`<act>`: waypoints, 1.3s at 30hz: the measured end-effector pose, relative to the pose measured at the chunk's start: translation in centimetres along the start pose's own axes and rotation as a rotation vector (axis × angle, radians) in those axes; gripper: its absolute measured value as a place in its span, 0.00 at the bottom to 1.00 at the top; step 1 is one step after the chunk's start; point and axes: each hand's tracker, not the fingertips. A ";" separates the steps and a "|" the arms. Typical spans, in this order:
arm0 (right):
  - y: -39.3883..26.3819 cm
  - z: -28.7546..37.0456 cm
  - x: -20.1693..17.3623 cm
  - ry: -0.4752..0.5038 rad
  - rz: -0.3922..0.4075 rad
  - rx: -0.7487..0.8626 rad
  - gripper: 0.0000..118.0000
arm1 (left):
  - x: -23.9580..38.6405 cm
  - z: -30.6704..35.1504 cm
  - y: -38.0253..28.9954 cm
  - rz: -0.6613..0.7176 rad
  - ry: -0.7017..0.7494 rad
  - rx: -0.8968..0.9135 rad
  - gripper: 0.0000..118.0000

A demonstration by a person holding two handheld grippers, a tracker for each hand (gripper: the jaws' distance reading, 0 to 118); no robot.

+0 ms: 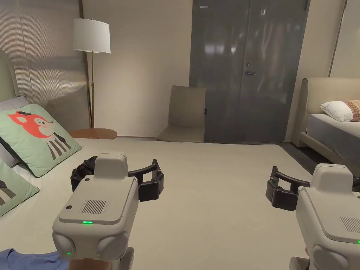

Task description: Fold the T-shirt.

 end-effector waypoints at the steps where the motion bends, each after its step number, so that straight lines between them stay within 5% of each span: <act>1: 0.0 0.0 0.0 -0.001 0.000 0.000 1.00 | 0.0 0.0 0.0 -0.002 -0.001 0.001 0.94; 39: -0.1 0.1 -0.2 0.023 0.003 0.003 1.00 | -0.1 0.3 0.0 -0.014 -0.001 0.009 0.94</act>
